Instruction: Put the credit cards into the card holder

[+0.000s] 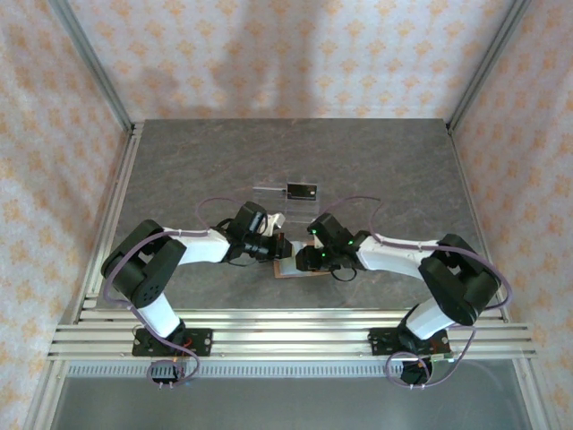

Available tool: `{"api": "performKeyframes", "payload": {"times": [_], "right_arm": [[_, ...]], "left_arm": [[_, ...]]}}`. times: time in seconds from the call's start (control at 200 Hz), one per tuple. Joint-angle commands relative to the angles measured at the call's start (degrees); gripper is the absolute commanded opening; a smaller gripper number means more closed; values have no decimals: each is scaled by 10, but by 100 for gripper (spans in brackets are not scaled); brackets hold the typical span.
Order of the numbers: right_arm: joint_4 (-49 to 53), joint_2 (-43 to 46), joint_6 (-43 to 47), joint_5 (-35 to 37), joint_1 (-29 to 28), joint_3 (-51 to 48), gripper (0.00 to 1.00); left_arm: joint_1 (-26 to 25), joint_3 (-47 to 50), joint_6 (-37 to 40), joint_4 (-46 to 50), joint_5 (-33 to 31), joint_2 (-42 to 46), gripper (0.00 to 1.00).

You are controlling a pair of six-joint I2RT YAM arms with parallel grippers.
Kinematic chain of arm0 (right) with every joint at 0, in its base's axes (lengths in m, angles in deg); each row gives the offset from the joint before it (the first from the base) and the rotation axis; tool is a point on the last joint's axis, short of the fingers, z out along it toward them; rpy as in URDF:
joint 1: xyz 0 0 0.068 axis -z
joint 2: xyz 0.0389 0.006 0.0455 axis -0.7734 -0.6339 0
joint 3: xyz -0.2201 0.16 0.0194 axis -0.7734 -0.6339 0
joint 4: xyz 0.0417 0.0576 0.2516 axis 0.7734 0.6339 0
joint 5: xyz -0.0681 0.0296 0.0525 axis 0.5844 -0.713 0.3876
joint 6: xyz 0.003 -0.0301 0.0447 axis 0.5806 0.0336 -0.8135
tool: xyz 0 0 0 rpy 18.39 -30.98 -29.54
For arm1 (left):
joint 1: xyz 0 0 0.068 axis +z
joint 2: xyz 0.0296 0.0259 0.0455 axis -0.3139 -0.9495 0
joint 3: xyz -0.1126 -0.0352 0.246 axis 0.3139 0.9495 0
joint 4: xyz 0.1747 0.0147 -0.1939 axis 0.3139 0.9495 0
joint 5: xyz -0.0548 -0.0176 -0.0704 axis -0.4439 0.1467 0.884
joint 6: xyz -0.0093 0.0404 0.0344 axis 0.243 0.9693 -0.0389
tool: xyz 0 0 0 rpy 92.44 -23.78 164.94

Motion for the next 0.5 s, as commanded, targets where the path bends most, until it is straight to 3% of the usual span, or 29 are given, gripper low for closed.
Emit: {"api": "performKeyframes", "payload": {"times": [0.0,0.155,0.32,0.496], "right_arm": [[-9,11,-17,21,-5,-13,46],[-16,43,-18,19,-4,-32,52],[-32,107,31,-2,-7,-60,70],[41,115,82,104,-53,-18,75]], "left_arm": [[0,-6,-2,-1,8,17,8],[0,-6,5,12,3,17,9],[7,-19,15,34,8,23,10],[49,-30,56,126,-17,57,11]]}}
